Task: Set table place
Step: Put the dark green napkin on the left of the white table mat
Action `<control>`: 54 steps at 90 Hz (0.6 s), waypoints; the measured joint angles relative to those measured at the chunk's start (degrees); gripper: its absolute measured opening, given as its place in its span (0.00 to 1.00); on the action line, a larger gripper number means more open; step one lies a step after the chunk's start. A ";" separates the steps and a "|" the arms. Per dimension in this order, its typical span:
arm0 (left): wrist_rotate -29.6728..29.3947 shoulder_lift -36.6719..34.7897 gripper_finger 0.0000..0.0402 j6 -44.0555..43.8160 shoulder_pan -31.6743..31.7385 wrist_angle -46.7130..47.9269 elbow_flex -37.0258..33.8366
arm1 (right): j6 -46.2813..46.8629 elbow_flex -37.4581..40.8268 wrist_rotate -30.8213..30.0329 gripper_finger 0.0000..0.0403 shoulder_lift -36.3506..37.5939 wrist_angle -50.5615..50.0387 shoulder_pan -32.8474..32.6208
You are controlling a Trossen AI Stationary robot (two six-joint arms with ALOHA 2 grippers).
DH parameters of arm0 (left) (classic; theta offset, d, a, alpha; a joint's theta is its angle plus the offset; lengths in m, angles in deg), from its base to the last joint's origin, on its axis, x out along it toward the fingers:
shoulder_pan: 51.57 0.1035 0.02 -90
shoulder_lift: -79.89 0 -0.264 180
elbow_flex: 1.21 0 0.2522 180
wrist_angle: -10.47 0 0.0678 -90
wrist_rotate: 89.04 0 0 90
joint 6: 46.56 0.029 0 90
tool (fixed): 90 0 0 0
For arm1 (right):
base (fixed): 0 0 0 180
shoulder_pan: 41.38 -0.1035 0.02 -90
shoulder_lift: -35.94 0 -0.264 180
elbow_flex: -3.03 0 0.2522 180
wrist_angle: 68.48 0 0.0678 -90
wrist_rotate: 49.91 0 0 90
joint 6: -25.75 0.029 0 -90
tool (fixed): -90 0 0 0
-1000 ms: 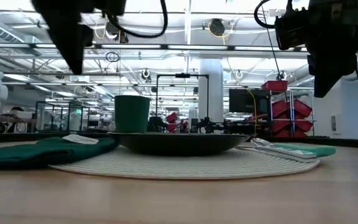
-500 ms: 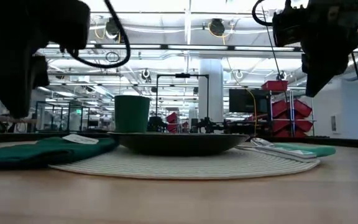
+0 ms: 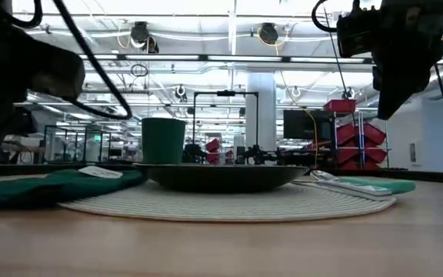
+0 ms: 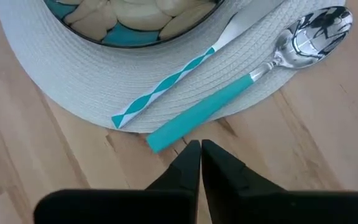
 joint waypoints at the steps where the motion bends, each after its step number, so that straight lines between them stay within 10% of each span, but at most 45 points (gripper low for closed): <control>1: 0.01 -0.01 0.00 0.00 0.09 0.22 0.00 | 0.00 0.00 0.00 0.00 0.00 0.01 0.00; 54: 6.22 0.02 0.00 -1.40 2.76 6.92 2.35 | 0.94 0.00 0.19 0.00 0.00 0.23 0.00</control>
